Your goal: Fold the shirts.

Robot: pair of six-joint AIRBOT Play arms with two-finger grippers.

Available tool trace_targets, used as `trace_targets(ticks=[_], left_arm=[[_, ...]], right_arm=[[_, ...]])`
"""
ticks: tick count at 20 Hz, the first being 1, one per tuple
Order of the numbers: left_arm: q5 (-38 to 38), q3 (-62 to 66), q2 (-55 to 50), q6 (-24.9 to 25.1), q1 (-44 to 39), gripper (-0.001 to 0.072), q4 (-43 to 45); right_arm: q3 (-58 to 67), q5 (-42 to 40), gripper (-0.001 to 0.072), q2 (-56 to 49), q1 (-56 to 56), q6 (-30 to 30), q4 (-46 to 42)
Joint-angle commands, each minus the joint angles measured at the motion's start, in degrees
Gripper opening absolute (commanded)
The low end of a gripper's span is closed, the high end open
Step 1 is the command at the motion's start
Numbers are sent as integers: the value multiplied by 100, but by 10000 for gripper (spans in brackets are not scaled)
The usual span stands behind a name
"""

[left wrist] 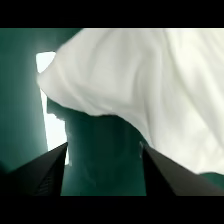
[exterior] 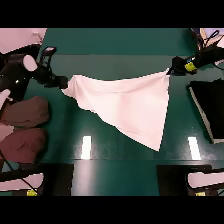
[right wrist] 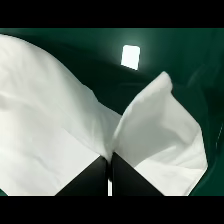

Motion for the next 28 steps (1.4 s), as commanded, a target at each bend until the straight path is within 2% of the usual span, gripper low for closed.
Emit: trace_targets(ticks=[1,2,3,4,8,10,15,16,17,18,19,20,25,28], left_arm=[[17,-1025,505,-120,177,542,-1106],[197,-1408,614,-116,155,542,-1397],[424,-1784,678,-114,114,541,-1700],[625,-2076,684,-114,76,541,-1965],[1788,-2885,647,-111,-293,541,-3075],[2371,-3003,643,-118,-562,541,-3285],[2905,-3003,389,-181,-837,540,-3766],[2907,-3003,374,-181,-835,539,-3801],[2865,-2977,396,-181,-835,506,-3797],[2726,-2903,422,-125,-822,263,-3770],[2575,-2815,463,-50,-789,65,-3674],[2391,-2730,562,-9,-737,25,-3519],[1202,-2179,1436,-4,17,25,-2085],[748,-2081,1910,199,409,25,-1655]], right_arm=[[-186,39,18,448,2,-96,-2],[-339,24,129,601,-28,-96,0],[-481,0,431,721,-85,-94,9],[-612,-50,550,846,-151,-94,13],[-1012,-264,549,1353,-439,-87,63],[-1121,-264,548,1539,-542,-90,61],[-1154,-258,547,1615,-505,-92,59],[-1154,-254,517,1617,-505,-90,63],[-1154,-240,474,1617,-507,-90,57],[-1154,-210,474,1617,-511,-92,52],[-1154,-153,474,1622,-562,-92,48],[-1154,-44,474,1637,-623,-92,44],[-1294,643,474,2039,-975,-92,-402],[-2577,688,474,2708,-1169,-87,-433]])
